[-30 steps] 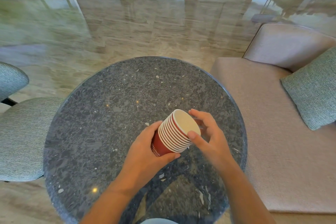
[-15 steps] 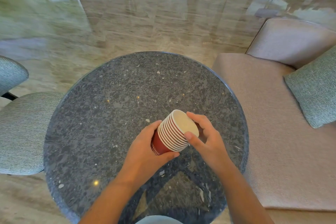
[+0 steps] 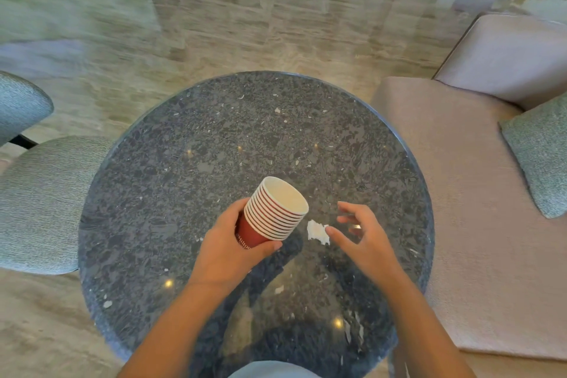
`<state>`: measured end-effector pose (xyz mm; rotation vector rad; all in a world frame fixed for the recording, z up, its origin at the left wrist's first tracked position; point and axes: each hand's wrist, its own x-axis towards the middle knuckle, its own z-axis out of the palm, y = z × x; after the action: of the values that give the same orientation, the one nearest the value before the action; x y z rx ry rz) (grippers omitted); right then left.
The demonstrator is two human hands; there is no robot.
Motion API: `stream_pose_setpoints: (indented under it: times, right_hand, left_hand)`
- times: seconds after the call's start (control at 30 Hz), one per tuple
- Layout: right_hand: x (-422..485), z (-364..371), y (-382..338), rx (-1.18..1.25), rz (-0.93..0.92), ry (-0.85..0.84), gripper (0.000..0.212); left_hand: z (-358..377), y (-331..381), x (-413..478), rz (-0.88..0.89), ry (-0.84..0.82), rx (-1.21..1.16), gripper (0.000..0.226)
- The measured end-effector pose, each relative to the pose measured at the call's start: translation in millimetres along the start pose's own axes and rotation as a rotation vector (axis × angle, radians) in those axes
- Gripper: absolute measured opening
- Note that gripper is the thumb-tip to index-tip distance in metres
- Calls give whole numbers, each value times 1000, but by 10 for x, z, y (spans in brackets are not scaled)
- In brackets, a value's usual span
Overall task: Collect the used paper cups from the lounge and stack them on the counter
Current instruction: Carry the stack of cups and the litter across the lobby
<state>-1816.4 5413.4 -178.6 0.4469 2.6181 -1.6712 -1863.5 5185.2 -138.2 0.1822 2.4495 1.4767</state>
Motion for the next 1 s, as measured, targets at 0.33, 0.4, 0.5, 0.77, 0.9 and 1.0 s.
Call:
stream_pose_setpoints:
  times: [0.33, 0.4, 0.5, 0.77, 0.9, 1.0]
  right_hand:
    - [168, 294, 321, -220, 13, -34, 34]
    - [193, 335, 355, -249, 20, -36, 34]
    - [217, 395, 390, -322, 16, -17, 29]
    - [258, 477, 394, -432, -15, -20, 22]
    - [255, 506, 397, -441, -9, -18, 21]
    - [247, 529, 405, -433, -8, -1, 19]
  left_hand:
    - [-28, -120, 141, -79, 31, -3, 67]
    - [-29, -136, 159, -98, 29, -8, 67]
    - [-33, -157, 169, -124, 27, -19, 65]
    - [-50, -137, 193, -120, 5, -3, 75]
    - [-36, -121, 188, -136, 6, -4, 75]
    - [-30, -113, 176, -135, 0, -7, 73]
